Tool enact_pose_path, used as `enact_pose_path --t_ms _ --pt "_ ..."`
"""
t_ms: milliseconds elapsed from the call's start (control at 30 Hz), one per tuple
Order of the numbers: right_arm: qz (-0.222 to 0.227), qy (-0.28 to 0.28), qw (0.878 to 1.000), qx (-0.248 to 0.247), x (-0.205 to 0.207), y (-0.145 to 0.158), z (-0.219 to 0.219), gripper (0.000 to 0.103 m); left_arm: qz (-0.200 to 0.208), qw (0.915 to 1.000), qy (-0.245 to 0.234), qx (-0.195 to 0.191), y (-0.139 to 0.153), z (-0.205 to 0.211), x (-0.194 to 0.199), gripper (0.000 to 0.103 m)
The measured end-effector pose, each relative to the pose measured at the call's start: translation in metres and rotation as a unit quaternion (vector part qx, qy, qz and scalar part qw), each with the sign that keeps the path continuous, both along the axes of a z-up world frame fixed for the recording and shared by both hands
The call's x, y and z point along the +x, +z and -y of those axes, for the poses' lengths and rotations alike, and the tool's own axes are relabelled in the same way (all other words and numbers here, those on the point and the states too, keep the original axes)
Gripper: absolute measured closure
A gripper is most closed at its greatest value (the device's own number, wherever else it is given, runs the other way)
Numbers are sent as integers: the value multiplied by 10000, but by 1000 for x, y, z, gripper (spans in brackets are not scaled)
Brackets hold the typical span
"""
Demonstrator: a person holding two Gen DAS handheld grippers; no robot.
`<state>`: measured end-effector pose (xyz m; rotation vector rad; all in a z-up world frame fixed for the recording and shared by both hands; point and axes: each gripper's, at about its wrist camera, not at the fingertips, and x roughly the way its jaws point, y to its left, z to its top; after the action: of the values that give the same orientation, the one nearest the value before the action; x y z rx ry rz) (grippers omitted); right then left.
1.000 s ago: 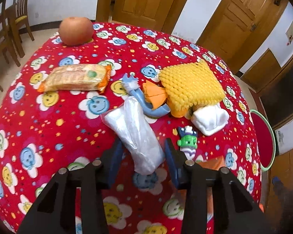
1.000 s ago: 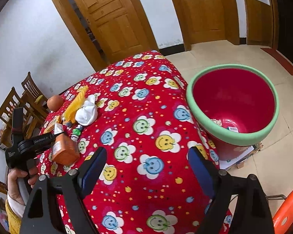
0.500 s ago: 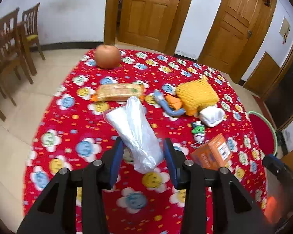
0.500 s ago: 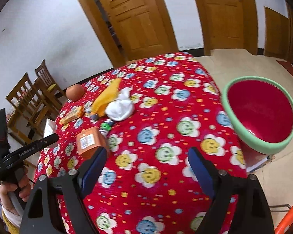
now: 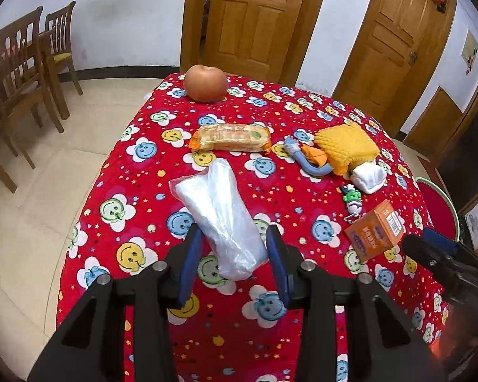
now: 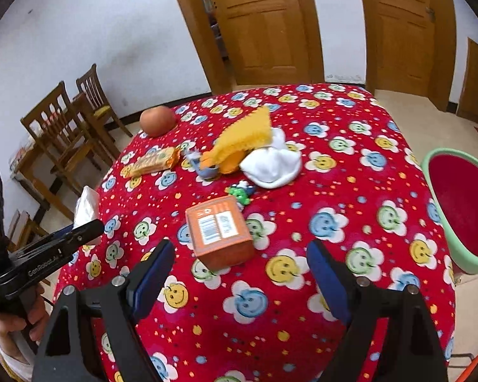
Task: Collect trash
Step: 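Grasp the clear plastic bag with the left tool while the right tool grasps the orange box, then carry the plastic bag and orange box toward the red bucket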
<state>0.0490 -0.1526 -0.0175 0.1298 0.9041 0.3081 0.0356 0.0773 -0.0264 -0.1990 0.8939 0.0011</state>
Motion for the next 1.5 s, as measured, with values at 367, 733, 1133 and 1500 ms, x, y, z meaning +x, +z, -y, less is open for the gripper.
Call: enact_pose_path --t_ms 367,733,1133,1500 --pt "-140 154 9995 -224 14 -18 -22 43 -32 9998 -91 -160 -8 -2 0 74" --pt "-4 127 9999 -64 9 -14 -8 51 -48 9995 -110 -290 -11 -2 0 76" --pt "361 -360 9987 -95 -7 17 44 51 162 9972 -467 -555 12 26 -4 77" --pt "568 -1079 9923 -228 -16 39 116 51 328 9919 -1090 -563 41 80 10 77"
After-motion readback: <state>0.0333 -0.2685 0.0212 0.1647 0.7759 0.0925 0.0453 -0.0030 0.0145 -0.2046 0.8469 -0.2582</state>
